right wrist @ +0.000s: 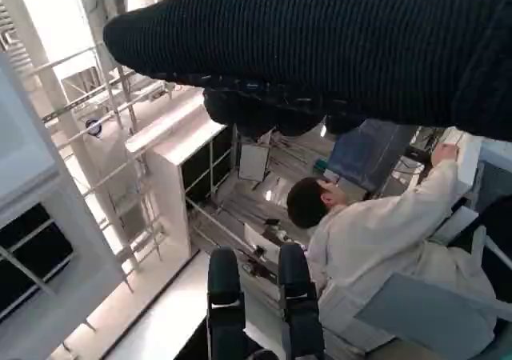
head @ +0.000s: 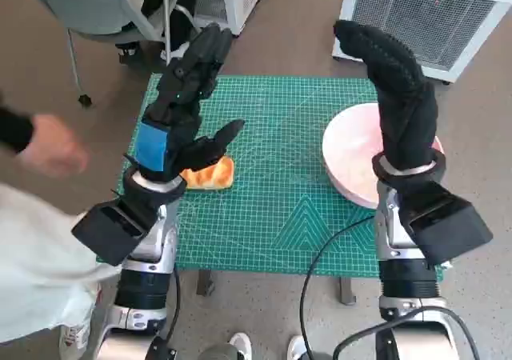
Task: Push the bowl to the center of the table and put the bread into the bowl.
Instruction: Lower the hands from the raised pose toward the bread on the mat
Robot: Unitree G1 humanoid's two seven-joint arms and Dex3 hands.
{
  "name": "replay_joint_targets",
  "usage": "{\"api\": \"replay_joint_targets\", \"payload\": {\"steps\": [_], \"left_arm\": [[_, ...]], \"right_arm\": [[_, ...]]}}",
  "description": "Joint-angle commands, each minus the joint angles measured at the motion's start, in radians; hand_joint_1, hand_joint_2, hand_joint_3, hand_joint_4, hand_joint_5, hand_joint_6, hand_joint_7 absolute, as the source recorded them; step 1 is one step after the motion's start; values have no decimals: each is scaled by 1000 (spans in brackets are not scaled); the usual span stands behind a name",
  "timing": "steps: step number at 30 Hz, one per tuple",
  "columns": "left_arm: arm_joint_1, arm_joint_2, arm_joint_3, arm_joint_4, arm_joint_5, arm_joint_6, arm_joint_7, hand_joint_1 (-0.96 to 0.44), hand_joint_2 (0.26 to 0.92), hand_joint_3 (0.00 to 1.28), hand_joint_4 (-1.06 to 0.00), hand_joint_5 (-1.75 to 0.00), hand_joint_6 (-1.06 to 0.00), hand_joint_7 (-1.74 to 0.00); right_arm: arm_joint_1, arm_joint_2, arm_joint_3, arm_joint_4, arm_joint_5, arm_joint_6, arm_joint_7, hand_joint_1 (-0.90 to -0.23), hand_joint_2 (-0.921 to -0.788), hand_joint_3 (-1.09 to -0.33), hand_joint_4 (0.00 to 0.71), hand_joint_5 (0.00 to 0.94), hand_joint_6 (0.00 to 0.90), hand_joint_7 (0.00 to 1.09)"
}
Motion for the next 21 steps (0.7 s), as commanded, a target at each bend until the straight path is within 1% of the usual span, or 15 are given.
{"api": "replay_joint_targets", "payload": {"steps": [1, 7, 15, 17, 21], "left_arm": [[-6, 5, 1, 3, 2, -2, -1, -302, 921, 305, -272, -1, -276, -222], [-6, 3, -2, 2, 1, 4, -2, -304, 921, 305, -272, -1, -274, -227], [-6, -1, -4, 2, -5, 13, -5, -307, 921, 305, -271, 0, -269, -236], [-6, -2, -5, -1, -6, 16, -5, -308, 921, 305, -271, 0, -268, -237], [-3, -6, -8, -8, -10, 23, -6, -309, 921, 305, -271, 0, -265, -242]], "right_arm": [[26, 0, -6, 15, -2, -1, -8, -616, -921, -758, 332, 3, 26, 749], [28, -1, -7, 16, -2, -5, -5, -625, -921, -756, 332, 2, 25, 749], [31, -5, -10, 17, -9, -11, -8, -638, -921, -754, 331, 2, 23, 749], [32, -8, -13, 20, -7, -13, -7, -640, -921, -753, 331, 2, 22, 749], [33, -33, -35, 46, 3, -29, 1, -630, -921, -753, 334, 3, 17, 745]]}}
